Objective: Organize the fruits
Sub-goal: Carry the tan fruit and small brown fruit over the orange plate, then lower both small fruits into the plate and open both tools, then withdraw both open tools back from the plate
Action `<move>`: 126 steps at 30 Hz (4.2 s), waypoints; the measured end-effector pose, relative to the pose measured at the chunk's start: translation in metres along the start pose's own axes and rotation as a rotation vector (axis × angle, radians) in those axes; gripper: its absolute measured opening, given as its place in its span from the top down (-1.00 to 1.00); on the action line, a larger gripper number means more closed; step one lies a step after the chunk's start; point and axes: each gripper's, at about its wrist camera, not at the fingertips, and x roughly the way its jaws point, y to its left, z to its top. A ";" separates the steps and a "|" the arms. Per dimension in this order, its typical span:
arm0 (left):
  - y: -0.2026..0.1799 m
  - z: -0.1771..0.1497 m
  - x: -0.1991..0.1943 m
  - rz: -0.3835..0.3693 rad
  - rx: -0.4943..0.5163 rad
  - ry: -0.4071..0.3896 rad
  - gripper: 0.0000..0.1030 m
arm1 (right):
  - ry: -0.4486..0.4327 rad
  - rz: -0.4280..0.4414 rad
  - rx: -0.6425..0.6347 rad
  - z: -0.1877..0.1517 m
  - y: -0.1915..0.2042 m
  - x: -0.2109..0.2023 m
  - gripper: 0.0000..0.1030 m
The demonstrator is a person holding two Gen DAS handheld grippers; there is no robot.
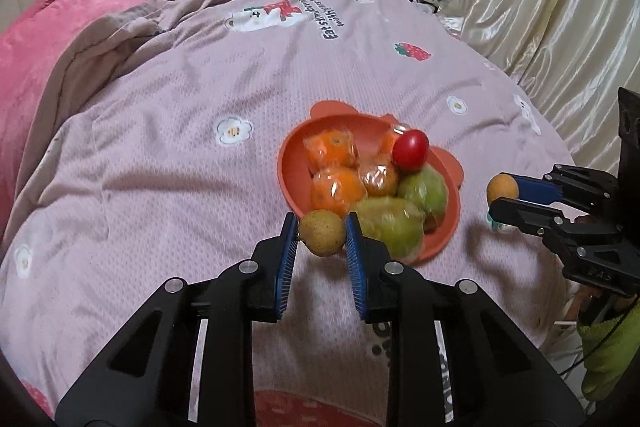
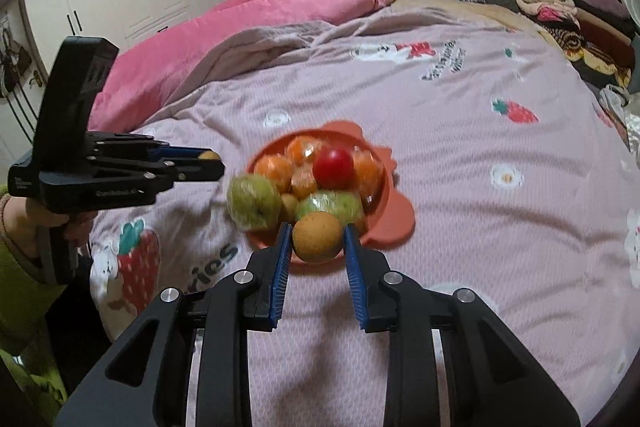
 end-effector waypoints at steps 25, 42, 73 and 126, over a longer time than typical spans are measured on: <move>0.004 0.034 0.035 -0.038 0.021 0.033 0.67 | 0.015 0.035 -0.048 0.028 0.007 0.027 0.51; 0.007 0.035 0.040 -0.049 0.015 0.034 0.67 | 0.043 0.048 -0.064 0.032 0.012 0.040 0.51; 0.010 0.036 0.029 -0.043 0.008 0.008 0.65 | 0.051 0.042 -0.054 0.032 0.014 0.041 0.36; 0.003 0.038 0.000 -0.035 -0.007 -0.051 -0.08 | 0.037 -0.022 -0.044 0.032 0.017 0.015 -0.52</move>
